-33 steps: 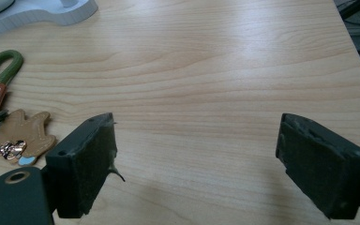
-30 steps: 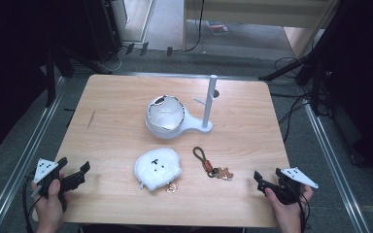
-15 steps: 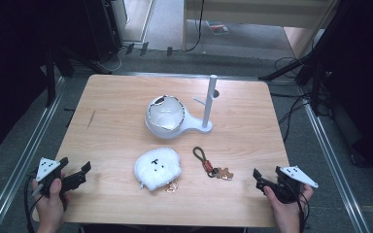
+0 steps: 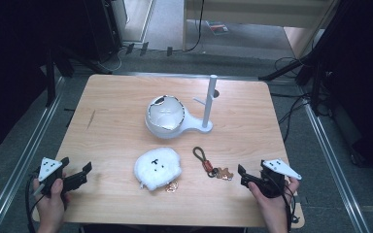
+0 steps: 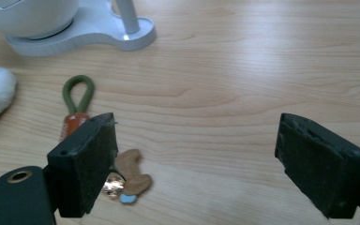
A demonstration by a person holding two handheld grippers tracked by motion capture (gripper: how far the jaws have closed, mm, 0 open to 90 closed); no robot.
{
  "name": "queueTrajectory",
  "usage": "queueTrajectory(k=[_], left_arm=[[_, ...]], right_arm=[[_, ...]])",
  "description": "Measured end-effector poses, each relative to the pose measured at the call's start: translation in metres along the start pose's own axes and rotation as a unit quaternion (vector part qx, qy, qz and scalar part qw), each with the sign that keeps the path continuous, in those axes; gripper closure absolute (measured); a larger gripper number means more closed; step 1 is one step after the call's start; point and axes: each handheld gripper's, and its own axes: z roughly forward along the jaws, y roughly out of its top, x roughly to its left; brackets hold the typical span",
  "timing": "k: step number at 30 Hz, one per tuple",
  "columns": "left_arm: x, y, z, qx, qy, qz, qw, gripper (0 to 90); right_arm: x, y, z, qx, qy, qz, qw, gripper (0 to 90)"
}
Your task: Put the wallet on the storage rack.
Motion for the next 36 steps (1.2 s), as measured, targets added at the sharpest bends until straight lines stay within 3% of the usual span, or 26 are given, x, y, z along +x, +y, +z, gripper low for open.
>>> queueTrajectory(k=[21,30,36], left_arm=[[-0.001,0.000,0.000,0.002,-0.002,0.007,1.0000,14.2],[-0.002,0.000,0.000,0.004,-0.004,0.015,0.9999,14.2],[-0.003,0.000,0.000,0.006,-0.006,0.017,0.9998,14.3]], right_arm=[[0.067,0.018,0.029,0.034,0.061,-0.032,0.9970,13.9],[0.101,0.022,0.047,0.052,0.097,-0.050,0.9926,13.9],[0.115,0.023,0.056,0.063,0.112,-0.054,0.9902,14.0]])
